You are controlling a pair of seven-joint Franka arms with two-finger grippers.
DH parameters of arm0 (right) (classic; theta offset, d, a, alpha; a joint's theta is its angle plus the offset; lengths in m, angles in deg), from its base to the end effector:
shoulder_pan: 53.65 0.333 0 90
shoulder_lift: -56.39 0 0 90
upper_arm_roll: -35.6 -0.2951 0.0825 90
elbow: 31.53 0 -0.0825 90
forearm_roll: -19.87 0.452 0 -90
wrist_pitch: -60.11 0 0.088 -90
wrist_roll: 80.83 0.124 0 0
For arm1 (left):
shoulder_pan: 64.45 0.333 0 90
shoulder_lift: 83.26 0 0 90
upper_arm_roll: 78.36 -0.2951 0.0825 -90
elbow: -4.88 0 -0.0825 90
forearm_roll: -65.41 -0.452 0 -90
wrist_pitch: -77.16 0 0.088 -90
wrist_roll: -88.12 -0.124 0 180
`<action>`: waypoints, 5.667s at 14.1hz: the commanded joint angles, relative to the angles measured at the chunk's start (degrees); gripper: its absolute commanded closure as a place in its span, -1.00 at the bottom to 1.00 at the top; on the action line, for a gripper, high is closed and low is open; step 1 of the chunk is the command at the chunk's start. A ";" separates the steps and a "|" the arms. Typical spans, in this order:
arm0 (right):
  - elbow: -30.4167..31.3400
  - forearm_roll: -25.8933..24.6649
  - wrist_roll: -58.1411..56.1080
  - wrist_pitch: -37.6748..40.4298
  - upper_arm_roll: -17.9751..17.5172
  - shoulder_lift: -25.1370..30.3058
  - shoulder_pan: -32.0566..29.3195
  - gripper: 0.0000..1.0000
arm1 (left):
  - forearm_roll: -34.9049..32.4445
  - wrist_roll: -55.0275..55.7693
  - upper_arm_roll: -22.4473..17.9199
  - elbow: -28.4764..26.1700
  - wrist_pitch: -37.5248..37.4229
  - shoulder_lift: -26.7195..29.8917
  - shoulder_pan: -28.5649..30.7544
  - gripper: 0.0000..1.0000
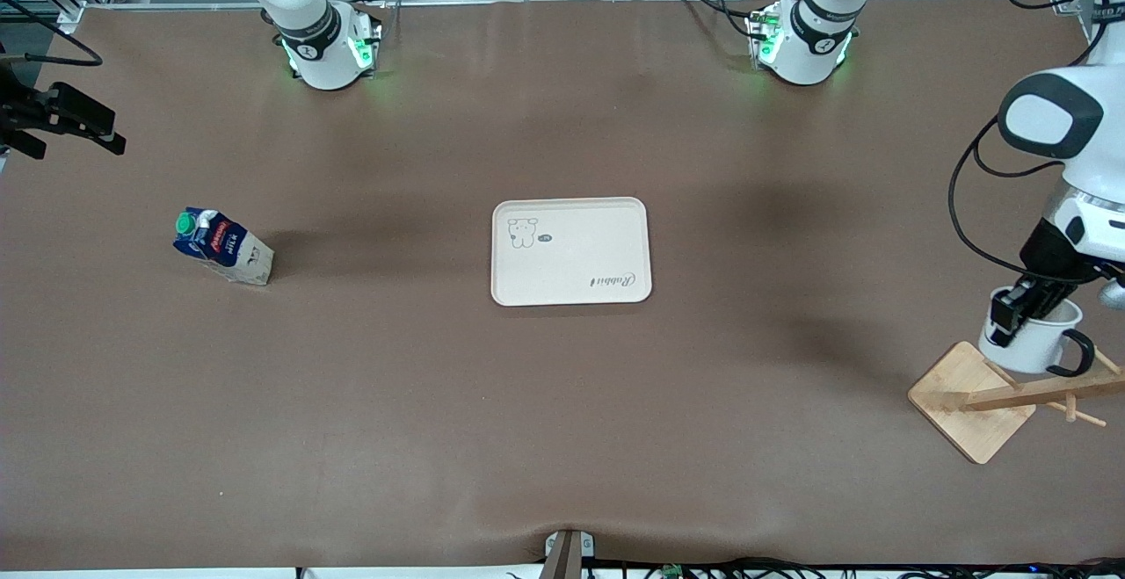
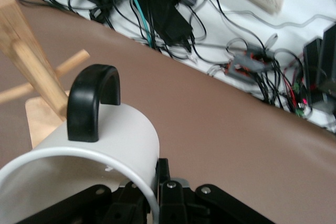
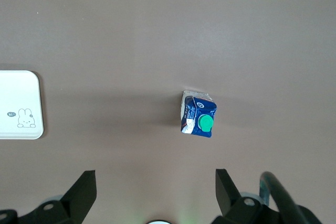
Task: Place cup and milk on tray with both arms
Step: 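Lift the mug off the stand while the right gripper reaches the carton, then lower the mug onto the tray while the right gripper grasps the carton, then release the mug and withdraw the left gripper while lifting the carton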
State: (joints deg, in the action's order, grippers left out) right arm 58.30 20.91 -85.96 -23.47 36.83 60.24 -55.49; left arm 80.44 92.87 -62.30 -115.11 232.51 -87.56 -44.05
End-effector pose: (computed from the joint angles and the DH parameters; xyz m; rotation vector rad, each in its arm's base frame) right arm 0.5896 -0.0296 0.6194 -3.1179 -0.0588 0.0630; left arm 0.6604 0.0588 0.3748 2.7944 0.5282 0.7870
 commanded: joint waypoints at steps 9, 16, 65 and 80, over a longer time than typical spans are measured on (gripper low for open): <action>-0.97 0.98 0.47 0.70 -0.53 -0.60 -1.06 -1.00 | 0.45 14.30 9.59 0.54 -24.29 5.17 -0.19 1.00; -1.32 0.89 0.21 -0.09 -0.53 -2.26 -1.06 -1.00 | 0.27 26.79 19.44 0.54 -26.07 0.17 -0.63 1.00; 20.93 1.33 -0.32 -11.81 -0.97 -6.05 -3.62 1.00 | -41.31 74.62 18.39 34.99 -37.75 -33.42 -29.64 -1.00; -5.01 7.99 32.63 -5.19 -0.97 -21.94 33.03 1.00 | -36.56 51.41 19.62 42.73 -53.13 -24.72 -9.70 -1.00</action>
State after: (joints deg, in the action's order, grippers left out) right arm 58.37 25.64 -56.12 -30.05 34.95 42.79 -23.59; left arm 42.45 145.23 -43.26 -71.66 181.47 -115.50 -55.38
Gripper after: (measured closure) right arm 0.388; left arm 0.000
